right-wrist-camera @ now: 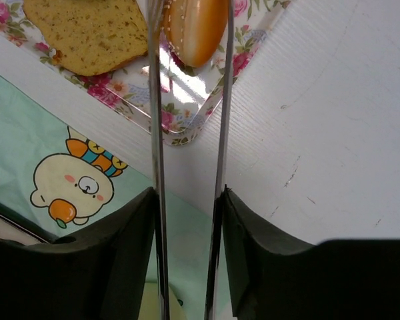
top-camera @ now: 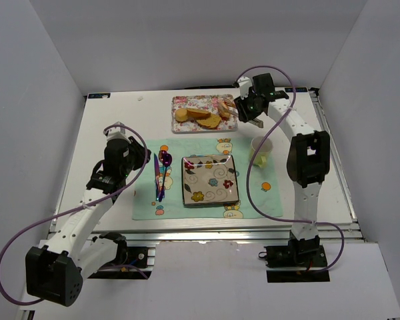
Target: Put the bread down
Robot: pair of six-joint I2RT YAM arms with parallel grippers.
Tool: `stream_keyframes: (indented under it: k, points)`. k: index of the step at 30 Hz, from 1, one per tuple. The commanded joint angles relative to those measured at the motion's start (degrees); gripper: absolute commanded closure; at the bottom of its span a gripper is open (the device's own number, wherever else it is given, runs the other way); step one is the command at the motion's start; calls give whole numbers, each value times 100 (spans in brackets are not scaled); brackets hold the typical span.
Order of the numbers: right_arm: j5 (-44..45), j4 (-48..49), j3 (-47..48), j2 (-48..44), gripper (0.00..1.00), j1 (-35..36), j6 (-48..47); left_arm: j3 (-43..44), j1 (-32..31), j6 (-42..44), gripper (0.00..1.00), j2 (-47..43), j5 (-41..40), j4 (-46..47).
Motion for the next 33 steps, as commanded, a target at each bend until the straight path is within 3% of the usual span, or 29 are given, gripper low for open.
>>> stream_keyframes:
  k: [1,9,12,19,25,30,33]
  points:
    - [86,110,-35,64,54,16,107,222,26,-14,63,-75,-48,-12]
    - [-194,92,26,-234,89,7,186,257,26,-40,63,-92,-48,6]
    - [-432,153,-26,-568,94,-28,238,258,26,-40,63,-92,-39,40]
    - [-1284,259,-684,-1569,97,-28,204,231,26,-58,63,-145,-39,76]
    - [-2577,-529,-2291,-2835,97,85,-683,135,26,-84,63,-250,-57,137]
    - [-2253,-673,-4179,-3916,93,516,-1352,29,26,-137,62,-251,4,286]
    - [-1920,-418,-4648,-4180,92,779,-1239,20,26,-146,62,-180,75,357]
